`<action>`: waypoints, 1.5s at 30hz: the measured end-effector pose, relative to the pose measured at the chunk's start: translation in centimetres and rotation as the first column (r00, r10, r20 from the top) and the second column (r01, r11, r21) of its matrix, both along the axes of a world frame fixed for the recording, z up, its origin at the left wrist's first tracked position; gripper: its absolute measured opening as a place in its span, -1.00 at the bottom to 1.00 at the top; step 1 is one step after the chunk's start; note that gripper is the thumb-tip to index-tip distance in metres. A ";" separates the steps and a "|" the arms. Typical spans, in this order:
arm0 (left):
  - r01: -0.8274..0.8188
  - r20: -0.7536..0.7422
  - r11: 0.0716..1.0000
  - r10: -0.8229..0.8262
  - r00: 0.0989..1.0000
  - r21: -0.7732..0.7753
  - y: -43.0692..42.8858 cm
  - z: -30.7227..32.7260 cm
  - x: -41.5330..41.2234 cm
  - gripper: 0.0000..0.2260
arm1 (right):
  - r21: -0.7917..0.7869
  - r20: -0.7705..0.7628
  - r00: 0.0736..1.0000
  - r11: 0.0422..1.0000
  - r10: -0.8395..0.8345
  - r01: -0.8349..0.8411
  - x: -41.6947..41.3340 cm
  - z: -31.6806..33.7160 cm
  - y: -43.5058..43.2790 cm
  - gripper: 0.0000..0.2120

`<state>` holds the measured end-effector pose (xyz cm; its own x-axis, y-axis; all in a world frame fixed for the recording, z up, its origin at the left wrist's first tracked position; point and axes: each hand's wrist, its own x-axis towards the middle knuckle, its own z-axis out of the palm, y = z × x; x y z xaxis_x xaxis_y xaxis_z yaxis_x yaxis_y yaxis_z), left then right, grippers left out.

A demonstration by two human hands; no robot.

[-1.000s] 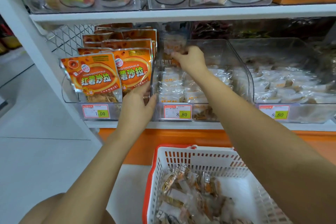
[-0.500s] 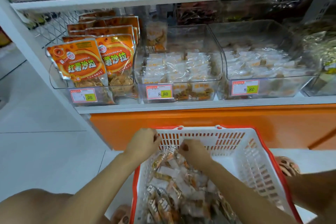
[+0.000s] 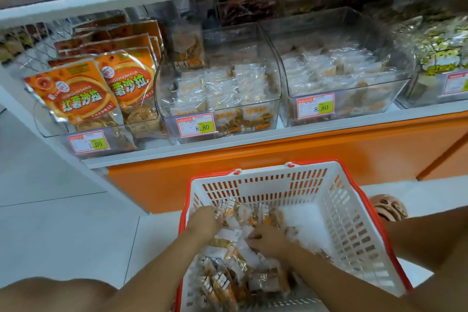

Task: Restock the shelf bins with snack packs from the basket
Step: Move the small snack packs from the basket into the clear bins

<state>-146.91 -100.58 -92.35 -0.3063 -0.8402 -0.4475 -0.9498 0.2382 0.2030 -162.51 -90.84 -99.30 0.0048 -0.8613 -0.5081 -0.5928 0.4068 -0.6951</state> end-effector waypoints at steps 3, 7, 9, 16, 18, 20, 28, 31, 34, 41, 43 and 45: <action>-0.026 0.043 0.998 0.029 0.999 -0.055 0.2 -0.6 -0.2 -0.78 | 0.023 0.015 1.000 1.000 -0.008 0.008 -0.2 -0.5 0.1 -0.70; -0.023 0.064 0.995 0.029 0.998 -0.098 -1.0 1.6 -0.7 -0.85 | 0.048 -0.001 0.993 0.992 -0.116 0.116 -1.6 0.2 -1.4 -0.76; -0.075 0.013 0.992 0.077 0.997 -0.105 -2.0 3.8 -1.0 -0.81 | 0.038 0.041 0.978 0.978 -0.207 0.205 -2.8 1.1 -2.7 -0.75; -0.099 -0.497 0.966 0.209 0.842 0.239 -3.8 11.7 -1.0 -0.87 | 0.097 0.719 0.664 0.976 -0.205 0.196 -4.9 10.5 -4.3 -0.58; -0.087 -0.623 0.961 0.236 0.745 0.261 -3.0 14.7 -1.6 -0.96 | 0.037 0.771 0.618 0.980 -0.153 0.197 -4.8 12.7 -4.6 -0.59; -0.041 -0.714 0.969 0.207 0.669 0.242 -2.6 17.5 -1.9 -0.81 | -0.004 0.794 0.591 0.972 -0.140 0.236 -5.0 14.5 -4.7 -0.60; -0.097 -0.937 0.953 0.301 0.179 0.288 -4.3 22.8 -1.4 -0.78 | -0.216 0.949 0.313 0.815 0.045 0.537 -2.7 23.3 -7.4 -0.45; -0.162 -0.956 0.943 0.295 0.003 0.290 -5.3 23.0 -1.6 -0.87 | -0.277 0.916 0.401 0.753 0.019 0.597 -1.8 26.2 -9.3 -0.45; -0.204 -0.962 0.940 0.273 -0.021 0.272 -6.6 22.9 -1.6 -0.94 | -0.359 0.807 0.589 0.755 -0.043 0.548 -1.2 27.8 -11.6 -0.67; -0.469 -0.977 0.877 0.180 0.112 0.107 -9.9 23.0 0.5 -0.81 | -0.451 0.678 0.724 0.707 -0.127 0.545 -2.0 30.7 -19.0 -0.92; -0.583 -0.964 0.811 0.115 0.241 -0.049 -10.9 22.6 1.2 -0.78 | -0.483 0.614 0.770 0.687 -0.174 0.542 -2.9 30.8 -22.2 -0.88; -0.609 -0.929 0.772 0.070 0.364 -0.180 -11.6 22.1 1.5 -0.72 | -0.496 0.533 0.807 0.679 -0.254 0.541 -3.6 30.5 -25.3 -0.80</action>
